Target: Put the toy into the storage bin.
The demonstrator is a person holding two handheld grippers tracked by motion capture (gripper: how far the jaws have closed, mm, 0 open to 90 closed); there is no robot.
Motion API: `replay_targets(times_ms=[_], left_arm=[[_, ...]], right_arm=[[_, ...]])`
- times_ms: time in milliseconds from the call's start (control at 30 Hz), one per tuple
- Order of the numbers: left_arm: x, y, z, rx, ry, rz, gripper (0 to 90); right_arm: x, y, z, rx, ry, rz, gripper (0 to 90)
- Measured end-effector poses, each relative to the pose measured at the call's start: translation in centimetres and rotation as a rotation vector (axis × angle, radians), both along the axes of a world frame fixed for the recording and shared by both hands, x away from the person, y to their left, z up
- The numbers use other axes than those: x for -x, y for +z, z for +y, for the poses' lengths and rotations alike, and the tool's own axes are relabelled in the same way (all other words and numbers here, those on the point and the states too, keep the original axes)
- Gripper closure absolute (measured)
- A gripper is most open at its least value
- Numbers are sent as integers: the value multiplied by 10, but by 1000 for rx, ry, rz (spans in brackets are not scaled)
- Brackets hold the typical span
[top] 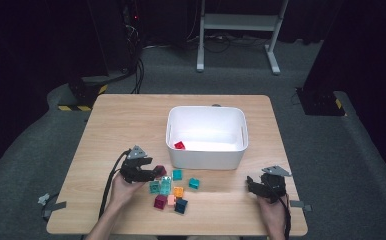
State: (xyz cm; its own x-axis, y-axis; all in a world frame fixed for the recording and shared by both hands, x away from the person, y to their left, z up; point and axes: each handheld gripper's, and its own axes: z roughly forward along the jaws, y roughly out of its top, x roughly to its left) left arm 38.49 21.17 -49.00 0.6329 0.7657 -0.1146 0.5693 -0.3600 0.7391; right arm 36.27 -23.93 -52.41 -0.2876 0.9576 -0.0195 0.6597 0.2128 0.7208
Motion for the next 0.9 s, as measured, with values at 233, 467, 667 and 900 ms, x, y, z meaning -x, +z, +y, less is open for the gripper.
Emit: replay_targets(times_ms=[233, 467, 667, 900], left_arm=[[-2, -7, -3, -25, -11, 4, 399], [-4, -14, -5, -35, -13, 14, 442], [-7, -20, -6, -34, -14, 26, 521], [-8, -21, -7, -39, -10, 28, 561]], right_arm=[[0, 0, 0, 0, 0, 0, 219], [0, 0, 0, 0, 0, 0, 219], [0, 0, 0, 0, -1, 0, 219], [0, 0, 0, -1, -1, 1, 219]])
